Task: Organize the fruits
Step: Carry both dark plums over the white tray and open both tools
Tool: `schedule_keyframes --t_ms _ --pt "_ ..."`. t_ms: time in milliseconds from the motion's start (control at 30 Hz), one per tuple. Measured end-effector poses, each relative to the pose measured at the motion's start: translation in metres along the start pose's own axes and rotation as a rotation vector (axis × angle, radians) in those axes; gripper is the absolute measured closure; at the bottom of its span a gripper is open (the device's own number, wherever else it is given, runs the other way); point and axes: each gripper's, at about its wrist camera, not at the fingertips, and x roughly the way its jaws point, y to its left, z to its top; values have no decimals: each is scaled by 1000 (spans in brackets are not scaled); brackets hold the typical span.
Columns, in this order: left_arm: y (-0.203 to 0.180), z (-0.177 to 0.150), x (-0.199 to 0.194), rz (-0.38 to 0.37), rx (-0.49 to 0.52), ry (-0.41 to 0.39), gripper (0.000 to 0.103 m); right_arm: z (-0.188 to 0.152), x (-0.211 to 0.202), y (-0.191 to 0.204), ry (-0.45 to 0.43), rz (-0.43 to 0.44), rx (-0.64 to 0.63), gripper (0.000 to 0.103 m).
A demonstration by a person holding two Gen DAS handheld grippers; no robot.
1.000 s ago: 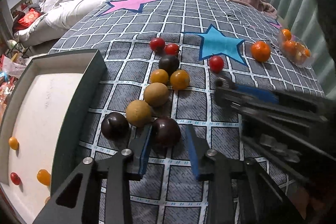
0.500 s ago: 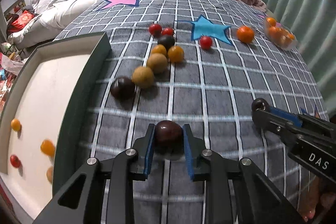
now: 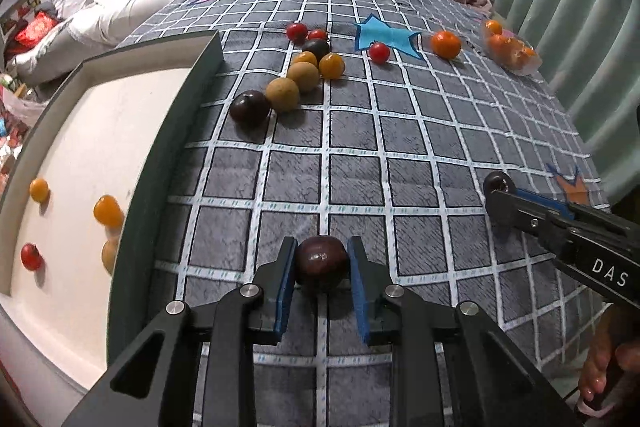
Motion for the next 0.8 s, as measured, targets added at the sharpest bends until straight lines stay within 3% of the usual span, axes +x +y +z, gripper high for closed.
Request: schedule_keyframes --t_ms 233,433,800 --pt "14 4 -29 -34 -15 -51 76 8 -14 27 -18 1 -39 76" --pt "48 12 -57 -42 -31 -91 76 22 -21 65 -29 19 -110 76" --pt "144 33 -91 71 -86 -159 76 59 -6 160 -24 94 -268 76"
